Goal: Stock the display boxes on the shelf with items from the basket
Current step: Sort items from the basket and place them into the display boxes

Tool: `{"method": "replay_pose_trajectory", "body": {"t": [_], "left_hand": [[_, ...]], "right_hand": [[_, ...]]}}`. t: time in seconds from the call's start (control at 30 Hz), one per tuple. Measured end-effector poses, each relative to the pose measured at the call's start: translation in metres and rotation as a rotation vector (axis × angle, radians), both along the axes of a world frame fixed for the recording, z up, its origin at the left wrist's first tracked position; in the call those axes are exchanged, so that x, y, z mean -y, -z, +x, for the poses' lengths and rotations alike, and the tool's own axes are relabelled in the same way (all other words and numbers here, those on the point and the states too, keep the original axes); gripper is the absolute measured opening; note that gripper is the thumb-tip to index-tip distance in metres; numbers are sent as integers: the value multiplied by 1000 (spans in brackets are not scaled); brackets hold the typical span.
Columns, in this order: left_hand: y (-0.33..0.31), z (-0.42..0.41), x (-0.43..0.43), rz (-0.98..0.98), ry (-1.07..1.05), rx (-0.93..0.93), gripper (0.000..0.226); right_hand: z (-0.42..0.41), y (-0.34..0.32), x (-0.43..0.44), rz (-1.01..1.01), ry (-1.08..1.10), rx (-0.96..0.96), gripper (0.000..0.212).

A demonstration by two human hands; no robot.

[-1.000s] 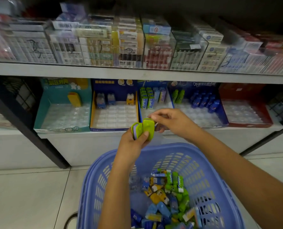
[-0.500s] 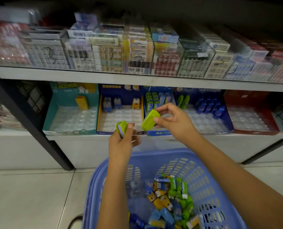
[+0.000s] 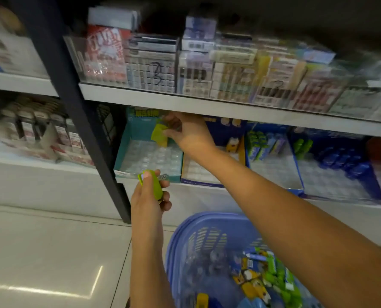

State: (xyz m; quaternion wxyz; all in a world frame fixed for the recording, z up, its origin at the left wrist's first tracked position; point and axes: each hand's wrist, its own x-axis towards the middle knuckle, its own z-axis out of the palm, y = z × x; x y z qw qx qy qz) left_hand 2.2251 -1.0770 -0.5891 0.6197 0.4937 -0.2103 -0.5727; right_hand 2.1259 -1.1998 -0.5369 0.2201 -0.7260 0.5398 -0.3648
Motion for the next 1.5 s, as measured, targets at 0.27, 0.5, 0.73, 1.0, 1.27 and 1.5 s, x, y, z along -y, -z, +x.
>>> {"method": "replay_pose_trajectory", "body": {"t": [0.27, 0.5, 0.73, 1.0, 1.27, 1.5], "left_hand": [[8, 30, 0, 11, -64, -41, 24], [15, 40, 4, 57, -37, -5, 7], [28, 44, 0, 12, -18, 98, 14], [36, 48, -2, -8, 7, 116, 12], [32, 53, -3, -37, -48, 113, 23], [17, 48, -3, -144, -153, 145, 25]], "right_hand": [[59, 20, 40, -87, -50, -282, 29], [73, 28, 56, -96, -5, -427, 25], [69, 28, 52, -161, -13, -531, 21], [81, 27, 58, -32, -14, -705, 31], [75, 26, 48, -53, 4, -595, 27], [67, 4, -8, 62, -39, -410, 45]]}}
